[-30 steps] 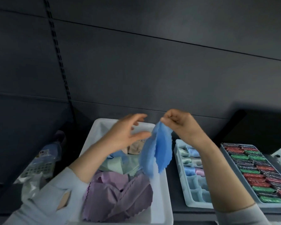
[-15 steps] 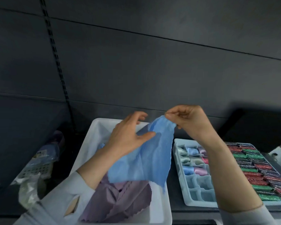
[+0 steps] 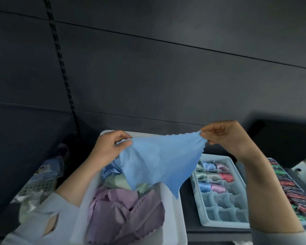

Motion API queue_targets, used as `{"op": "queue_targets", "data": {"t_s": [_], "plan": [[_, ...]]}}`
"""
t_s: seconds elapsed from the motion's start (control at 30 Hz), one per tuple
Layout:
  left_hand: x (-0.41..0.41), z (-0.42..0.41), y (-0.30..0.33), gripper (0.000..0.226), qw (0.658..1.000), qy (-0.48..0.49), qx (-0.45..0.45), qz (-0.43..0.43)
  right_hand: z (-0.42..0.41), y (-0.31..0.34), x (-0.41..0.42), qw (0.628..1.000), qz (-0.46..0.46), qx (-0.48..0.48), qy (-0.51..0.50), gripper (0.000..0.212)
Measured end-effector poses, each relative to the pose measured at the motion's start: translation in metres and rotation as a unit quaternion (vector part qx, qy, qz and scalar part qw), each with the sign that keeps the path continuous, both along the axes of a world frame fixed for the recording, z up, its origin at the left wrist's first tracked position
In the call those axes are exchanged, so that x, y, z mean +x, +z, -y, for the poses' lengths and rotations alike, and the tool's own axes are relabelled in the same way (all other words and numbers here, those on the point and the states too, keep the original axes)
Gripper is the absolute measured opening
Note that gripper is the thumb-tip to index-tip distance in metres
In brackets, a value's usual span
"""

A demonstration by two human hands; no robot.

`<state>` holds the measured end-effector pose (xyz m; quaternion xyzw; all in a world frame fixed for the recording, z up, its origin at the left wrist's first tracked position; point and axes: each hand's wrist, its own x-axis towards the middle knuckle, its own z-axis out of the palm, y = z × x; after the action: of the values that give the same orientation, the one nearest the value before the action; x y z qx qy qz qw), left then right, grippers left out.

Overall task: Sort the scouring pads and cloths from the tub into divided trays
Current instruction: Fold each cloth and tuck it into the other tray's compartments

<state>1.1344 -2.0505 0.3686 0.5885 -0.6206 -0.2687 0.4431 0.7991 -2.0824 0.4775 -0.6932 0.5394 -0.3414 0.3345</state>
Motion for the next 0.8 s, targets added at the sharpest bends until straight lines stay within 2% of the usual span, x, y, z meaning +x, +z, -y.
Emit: {"op": "queue_targets", "data": {"t_s": [0.07, 0.13, 0.23, 0.3, 0.4, 0.57, 0.7, 0.8], "plan": [[0.004, -0.001, 0.006, 0.012, 0.995, 0.015, 0.025, -0.093, 0.0, 0.0, -0.002, 0.999, 0.027, 0.024, -0.016, 0.004], [0.002, 0.001, 0.008, 0.009, 0.985, 0.069, 0.042, -0.151, 0.007, -0.006, 0.005, 0.998, 0.044, 0.022, -0.05, 0.015], [-0.016, 0.006, 0.009, 0.019, 0.975, 0.145, 0.056, -0.159, 0.018, -0.022, 0.025, 0.994, 0.006, -0.002, -0.111, 0.023], [-0.037, 0.005, 0.014, 0.023, 0.97, 0.174, 0.043, -0.165, 0.016, -0.031, 0.043, 0.994, 0.009, -0.014, -0.107, 0.024], [-0.068, -0.001, 0.024, 0.018, 0.975, 0.15, 0.004, -0.166, 0.008, -0.037, 0.071, 0.995, 0.075, -0.017, -0.058, 0.024], [-0.097, -0.008, 0.042, 0.007, 0.986, 0.087, -0.069, -0.128, -0.008, -0.033, 0.1, 0.99, 0.13, -0.05, 0.033, 0.031], [-0.107, -0.014, 0.051, 0.025, 0.984, 0.043, -0.085, -0.152, -0.014, -0.033, 0.101, 0.989, 0.127, -0.062, 0.048, 0.015], [-0.108, -0.019, 0.052, 0.043, 0.989, 0.019, -0.099, -0.11, -0.017, -0.039, 0.096, 0.987, 0.139, -0.05, 0.061, 0.017]]}}
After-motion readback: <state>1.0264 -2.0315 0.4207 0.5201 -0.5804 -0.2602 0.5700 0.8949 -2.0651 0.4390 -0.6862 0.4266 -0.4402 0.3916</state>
